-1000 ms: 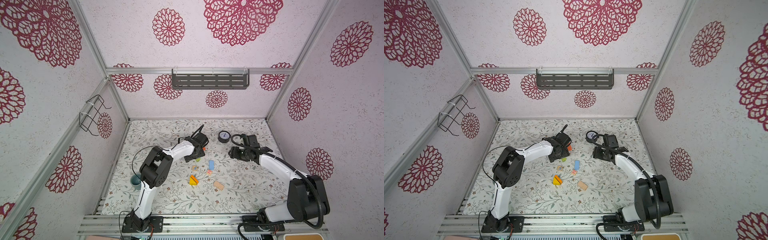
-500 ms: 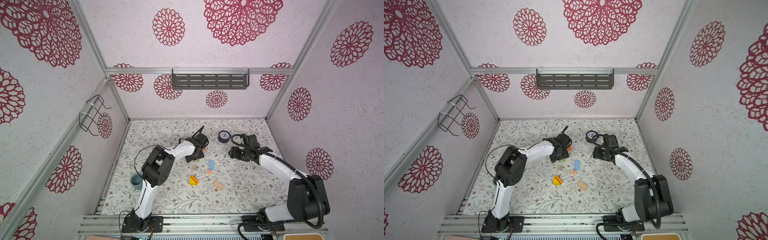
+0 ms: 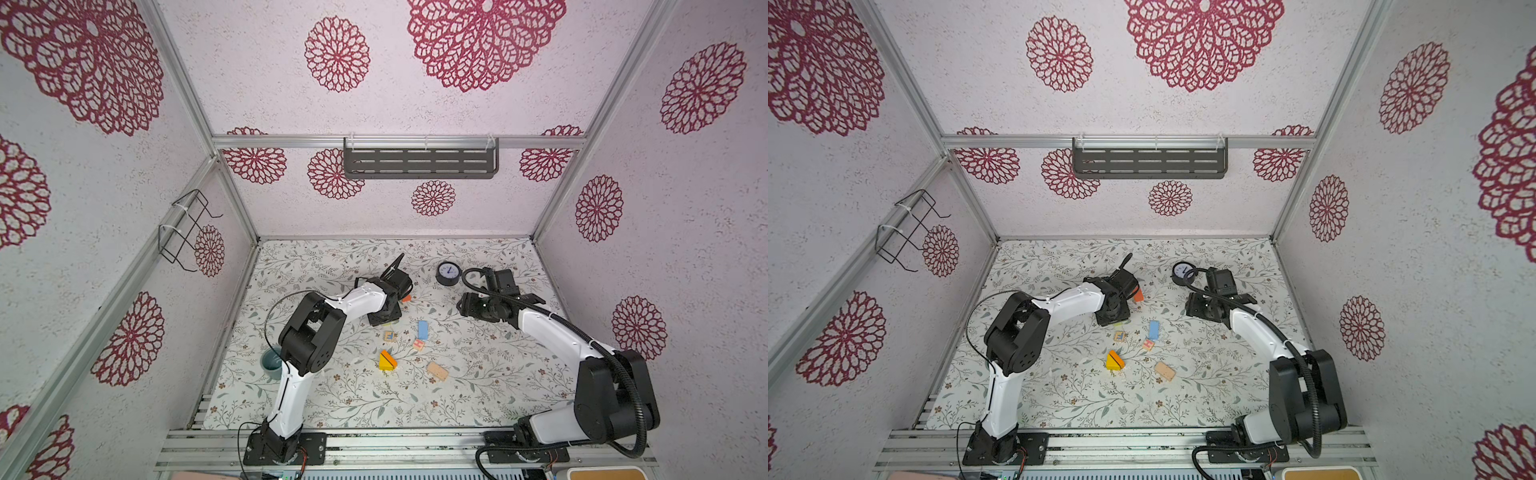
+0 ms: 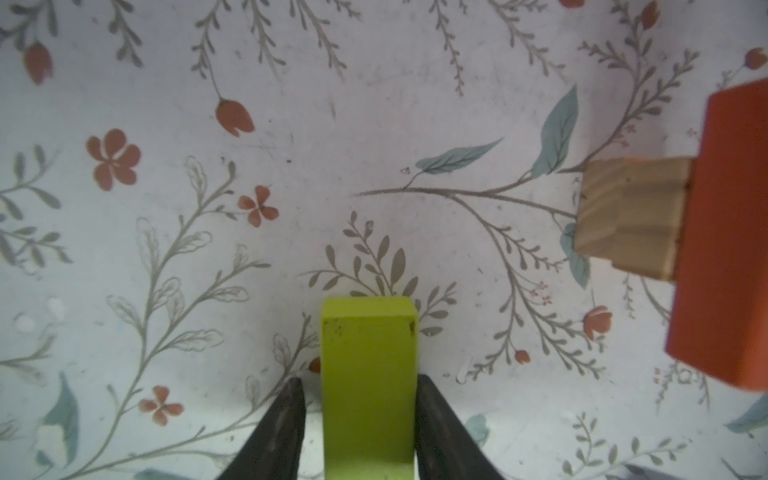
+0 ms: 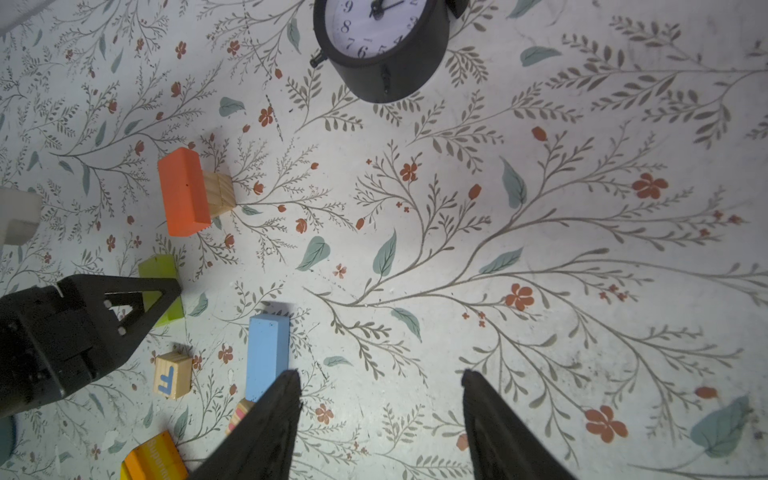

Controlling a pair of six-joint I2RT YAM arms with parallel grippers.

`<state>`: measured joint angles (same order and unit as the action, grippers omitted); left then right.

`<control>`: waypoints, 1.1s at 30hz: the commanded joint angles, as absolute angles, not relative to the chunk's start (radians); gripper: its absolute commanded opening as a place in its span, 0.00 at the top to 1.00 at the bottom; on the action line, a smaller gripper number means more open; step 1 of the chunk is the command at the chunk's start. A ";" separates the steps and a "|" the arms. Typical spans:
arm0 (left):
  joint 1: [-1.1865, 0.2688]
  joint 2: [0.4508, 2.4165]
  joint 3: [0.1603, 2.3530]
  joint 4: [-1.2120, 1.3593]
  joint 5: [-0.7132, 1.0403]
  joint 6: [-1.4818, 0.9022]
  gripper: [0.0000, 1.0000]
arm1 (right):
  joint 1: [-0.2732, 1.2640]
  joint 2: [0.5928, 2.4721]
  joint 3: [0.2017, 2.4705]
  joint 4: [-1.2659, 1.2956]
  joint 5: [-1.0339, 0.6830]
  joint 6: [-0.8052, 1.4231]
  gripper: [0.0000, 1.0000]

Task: Build the wood block tower
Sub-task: 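Carry the green block with the left gripper to the stack near the clock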

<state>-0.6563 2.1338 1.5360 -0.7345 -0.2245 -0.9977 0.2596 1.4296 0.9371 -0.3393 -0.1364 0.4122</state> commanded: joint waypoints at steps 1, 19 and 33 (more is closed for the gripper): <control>-0.641 2.108 1.531 -0.762 -0.236 -0.993 0.57 | 0.256 1.390 0.933 -0.334 -0.142 0.421 0.35; -0.638 2.115 1.729 -0.885 -0.238 -0.926 0.63 | 0.256 1.402 0.929 -0.313 -0.155 0.431 0.36; -0.638 2.256 2.034 -1.012 -0.212 -0.882 0.63 | 0.256 1.394 0.933 -0.313 -0.145 0.430 0.36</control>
